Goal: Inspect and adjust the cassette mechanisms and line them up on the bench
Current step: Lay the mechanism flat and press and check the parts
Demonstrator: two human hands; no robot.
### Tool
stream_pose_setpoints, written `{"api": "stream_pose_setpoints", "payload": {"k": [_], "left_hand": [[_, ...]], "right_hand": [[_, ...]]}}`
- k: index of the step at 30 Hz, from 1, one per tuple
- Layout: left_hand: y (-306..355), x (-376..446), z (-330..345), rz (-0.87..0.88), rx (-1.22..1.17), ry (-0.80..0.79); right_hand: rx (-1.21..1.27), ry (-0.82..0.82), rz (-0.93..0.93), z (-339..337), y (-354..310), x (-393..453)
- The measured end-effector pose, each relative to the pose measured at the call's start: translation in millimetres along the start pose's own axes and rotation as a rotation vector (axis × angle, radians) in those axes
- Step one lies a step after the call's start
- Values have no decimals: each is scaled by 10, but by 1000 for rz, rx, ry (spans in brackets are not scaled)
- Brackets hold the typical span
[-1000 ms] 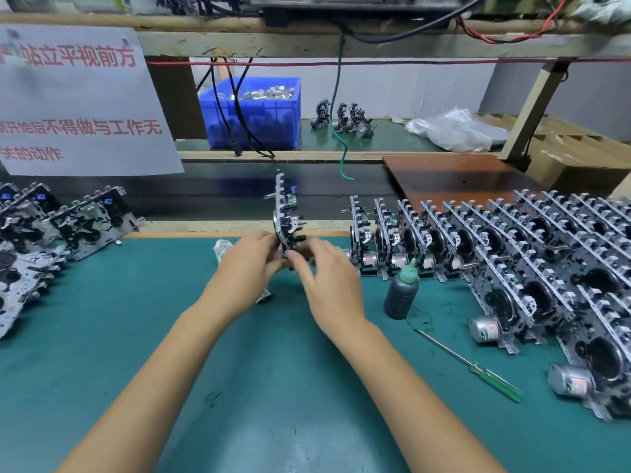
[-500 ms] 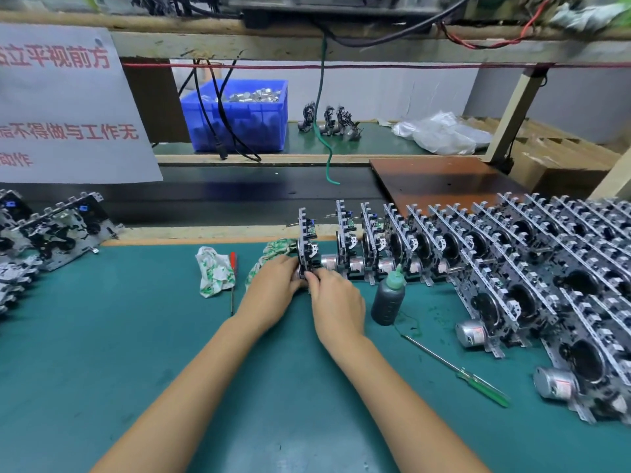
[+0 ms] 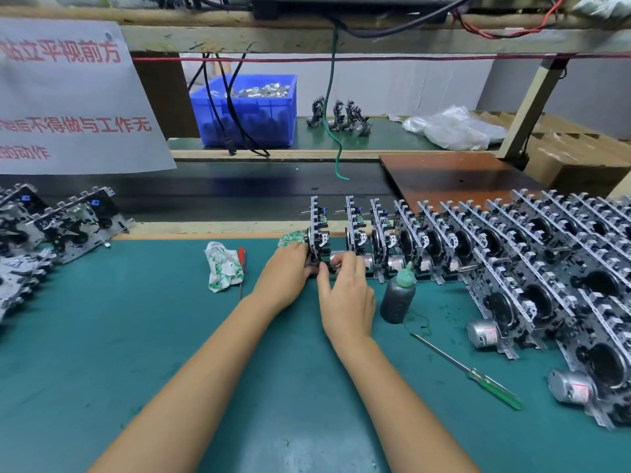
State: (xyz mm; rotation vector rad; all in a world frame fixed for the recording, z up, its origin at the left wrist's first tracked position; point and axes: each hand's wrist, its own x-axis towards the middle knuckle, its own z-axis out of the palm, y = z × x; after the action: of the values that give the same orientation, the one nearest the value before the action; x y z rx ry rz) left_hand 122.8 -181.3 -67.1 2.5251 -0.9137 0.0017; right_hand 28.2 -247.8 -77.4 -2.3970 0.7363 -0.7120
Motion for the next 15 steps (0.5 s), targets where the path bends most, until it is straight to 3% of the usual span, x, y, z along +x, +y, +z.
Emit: {"api": "stream_pose_setpoints", "payload": {"k": [6, 11, 15], "left_hand": [[95, 45, 33, 12, -15, -2], [88, -50, 51, 15, -2, -25], [50, -323, -58, 3, -156, 18]], "right_hand": [[108, 5, 7, 3, 26, 17], [105, -35, -117, -14, 15, 9], [145, -99, -208, -45, -47, -59]]}}
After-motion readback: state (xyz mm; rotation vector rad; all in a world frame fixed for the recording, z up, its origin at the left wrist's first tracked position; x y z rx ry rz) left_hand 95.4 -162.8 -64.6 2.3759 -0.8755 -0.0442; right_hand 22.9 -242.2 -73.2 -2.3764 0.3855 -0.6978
